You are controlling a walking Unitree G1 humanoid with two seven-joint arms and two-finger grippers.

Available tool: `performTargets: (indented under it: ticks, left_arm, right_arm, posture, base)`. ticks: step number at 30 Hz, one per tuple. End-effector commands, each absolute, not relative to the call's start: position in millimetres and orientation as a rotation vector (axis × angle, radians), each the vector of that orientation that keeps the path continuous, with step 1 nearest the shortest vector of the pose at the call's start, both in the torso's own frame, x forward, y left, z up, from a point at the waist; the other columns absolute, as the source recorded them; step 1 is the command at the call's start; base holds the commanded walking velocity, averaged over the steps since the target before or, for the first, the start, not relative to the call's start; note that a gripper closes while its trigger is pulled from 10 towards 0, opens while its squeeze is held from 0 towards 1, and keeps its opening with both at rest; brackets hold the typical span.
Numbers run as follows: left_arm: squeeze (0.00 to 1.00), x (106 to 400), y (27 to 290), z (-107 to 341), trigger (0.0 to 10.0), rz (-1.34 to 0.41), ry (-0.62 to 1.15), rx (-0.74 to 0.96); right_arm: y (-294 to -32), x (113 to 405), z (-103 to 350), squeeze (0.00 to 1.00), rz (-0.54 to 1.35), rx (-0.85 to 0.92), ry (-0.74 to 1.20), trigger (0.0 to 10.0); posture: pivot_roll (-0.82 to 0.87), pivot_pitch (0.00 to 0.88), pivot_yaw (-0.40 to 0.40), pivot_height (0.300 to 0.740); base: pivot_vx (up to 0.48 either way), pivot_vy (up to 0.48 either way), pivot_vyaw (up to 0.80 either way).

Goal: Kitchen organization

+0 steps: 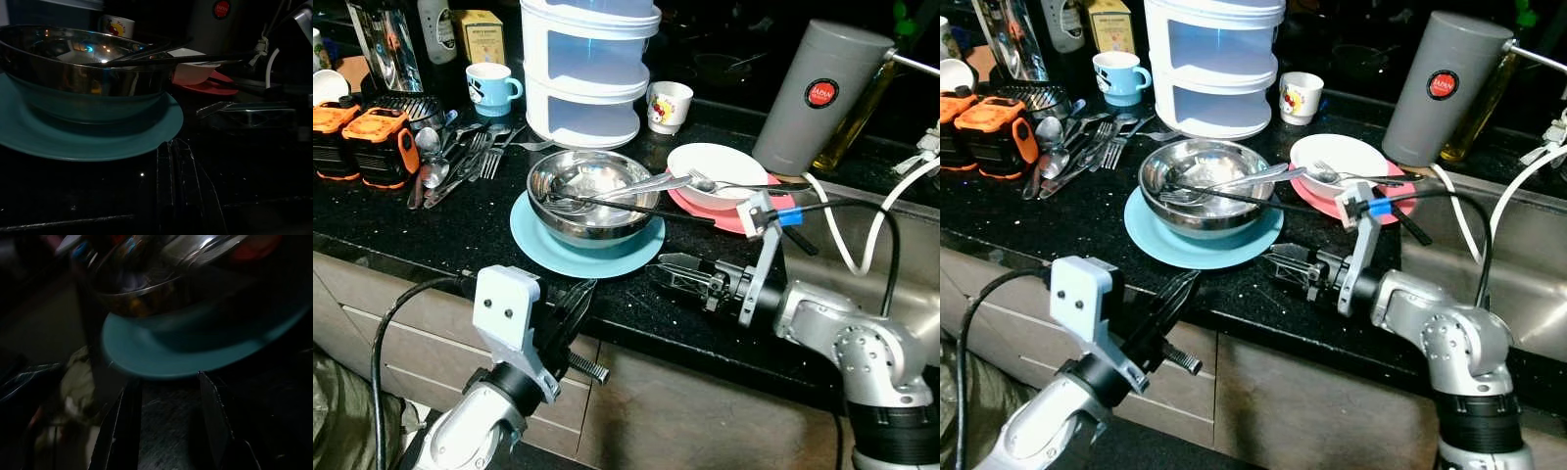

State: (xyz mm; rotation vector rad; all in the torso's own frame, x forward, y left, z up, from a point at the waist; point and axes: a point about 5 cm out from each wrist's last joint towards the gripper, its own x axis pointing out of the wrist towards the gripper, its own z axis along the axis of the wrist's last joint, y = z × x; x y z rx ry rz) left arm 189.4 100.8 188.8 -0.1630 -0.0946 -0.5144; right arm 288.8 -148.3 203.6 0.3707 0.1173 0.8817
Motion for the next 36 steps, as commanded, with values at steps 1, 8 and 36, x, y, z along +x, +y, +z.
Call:
performTargets:
  ticks: [1, 8, 36]
  left_arm:
    - [0.0, 191, 98, 184, 10.0, -0.527, -0.072, -0.171]
    - [0.0, 191, 98, 184, 10.0, -0.531, -0.074, -0.172]
    - [0.0, 193, 99, 186, 10.0, -0.519, -0.082, -0.17]
  right_arm:
    - [-157, 295, 202, 0.0, 0.777, 0.415, 0.069, 10.0]
    - [-163, 303, 216, 0.0, 0.684, 0.534, -0.079, 10.0]
    - [-137, 314, 198, 0.43, 0.614, 0.647, -0.03, 10.0]
  posture:
    - [0.16, 0.0, -0.076, 0.74]
    - [0.16, 0.0, -0.077, 0.74]
    - [0.17, 0.0, -0.075, 0.74]
  base:
    - [0.0, 0.0, 0.0]
    - [0.0, 0.0, 0.0]
    - [0.0, 0.0, 0.0]
